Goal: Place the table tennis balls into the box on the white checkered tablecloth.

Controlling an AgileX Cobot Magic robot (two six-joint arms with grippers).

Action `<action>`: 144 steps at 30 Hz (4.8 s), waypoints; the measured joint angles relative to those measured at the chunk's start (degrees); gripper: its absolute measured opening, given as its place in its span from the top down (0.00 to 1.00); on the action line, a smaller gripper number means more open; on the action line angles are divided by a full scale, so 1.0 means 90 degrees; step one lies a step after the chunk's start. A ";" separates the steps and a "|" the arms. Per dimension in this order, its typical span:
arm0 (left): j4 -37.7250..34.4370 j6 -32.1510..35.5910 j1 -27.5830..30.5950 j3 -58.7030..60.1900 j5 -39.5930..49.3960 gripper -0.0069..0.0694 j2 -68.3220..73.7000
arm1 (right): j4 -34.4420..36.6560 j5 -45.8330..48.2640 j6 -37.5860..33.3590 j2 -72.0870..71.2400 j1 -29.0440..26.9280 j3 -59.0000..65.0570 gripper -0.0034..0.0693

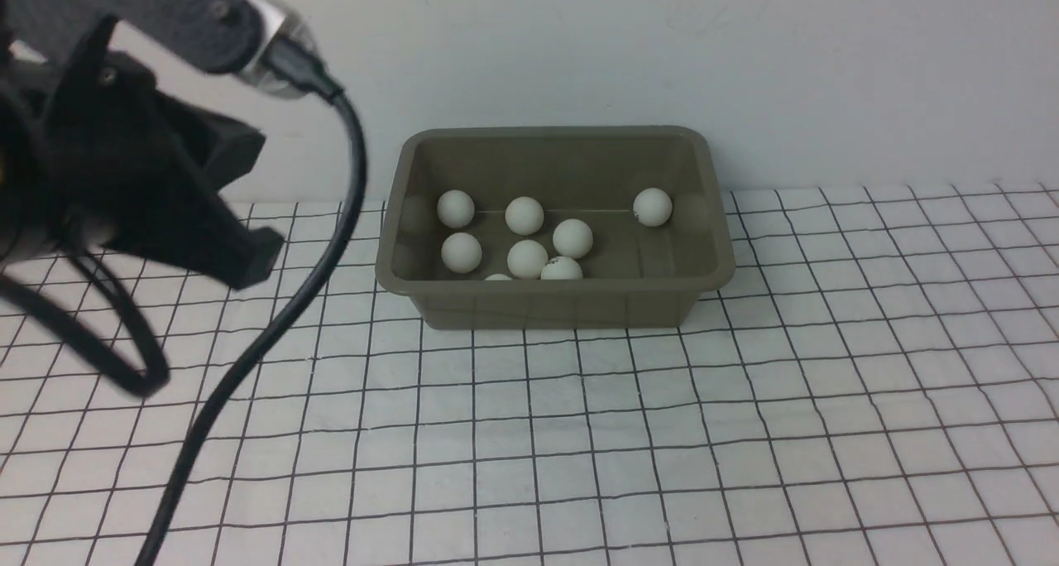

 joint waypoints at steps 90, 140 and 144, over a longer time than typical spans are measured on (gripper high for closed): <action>0.0190 0.0098 0.2738 0.3324 -0.1240 0.91 -0.1699 | 0.0550 -0.3702 0.0753 0.0000 -0.2633 0.1205 0.98; 0.0190 0.0098 0.2738 0.3324 -0.1246 0.91 -0.1699 | 0.1162 -0.4353 0.1123 -0.1179 -0.2586 0.4895 0.98; 0.0190 0.0098 0.2738 0.3324 -0.1246 0.91 -0.1699 | 0.1162 -0.4353 0.1123 -0.1179 -0.2586 0.4895 0.98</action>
